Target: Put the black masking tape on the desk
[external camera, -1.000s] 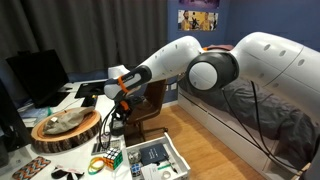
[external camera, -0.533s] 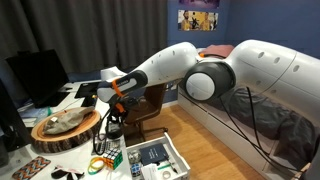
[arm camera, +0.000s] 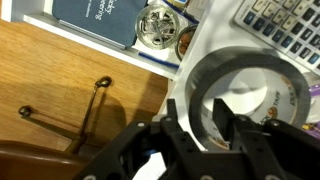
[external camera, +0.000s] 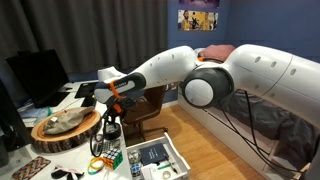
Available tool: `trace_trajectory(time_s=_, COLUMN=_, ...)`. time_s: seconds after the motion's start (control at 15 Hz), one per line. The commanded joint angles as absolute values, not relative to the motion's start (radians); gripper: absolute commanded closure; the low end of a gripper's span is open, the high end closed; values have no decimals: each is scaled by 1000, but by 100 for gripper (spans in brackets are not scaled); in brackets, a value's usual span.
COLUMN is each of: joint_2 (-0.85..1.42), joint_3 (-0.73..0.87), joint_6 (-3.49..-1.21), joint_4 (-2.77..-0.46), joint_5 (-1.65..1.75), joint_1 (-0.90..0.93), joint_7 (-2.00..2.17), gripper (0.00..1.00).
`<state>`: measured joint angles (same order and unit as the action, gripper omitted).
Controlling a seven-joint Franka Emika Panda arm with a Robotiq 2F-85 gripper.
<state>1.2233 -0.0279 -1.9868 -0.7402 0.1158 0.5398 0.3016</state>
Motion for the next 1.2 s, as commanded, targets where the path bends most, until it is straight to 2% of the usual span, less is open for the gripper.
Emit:
trace_trajectory(time_s=0.0, joint_2=1198, joint_3=-15, joint_6=-1984, joint_4=-737, joint_5=142, joint_1=539, joint_7=252, gripper=26)
trace_trajectory(time_s=0.27, joint_2=1080, joint_3=-31, joint_6=-2096, joint_4=-880, joint_5=170, joint_1=520, joint_7=86, gripper=1)
trace_trajectory(time_s=0.6, joint_2=938, joint_3=-72, joint_6=-2276, joint_4=-1092, joint_5=169, joint_1=516, joint_7=-150, gripper=0)
trace_trajectory(time_s=1.13, joint_2=739, joint_3=-196, joint_6=-2346, joint_4=-1429, joint_5=143, joint_1=440, joint_7=-569, gripper=0)
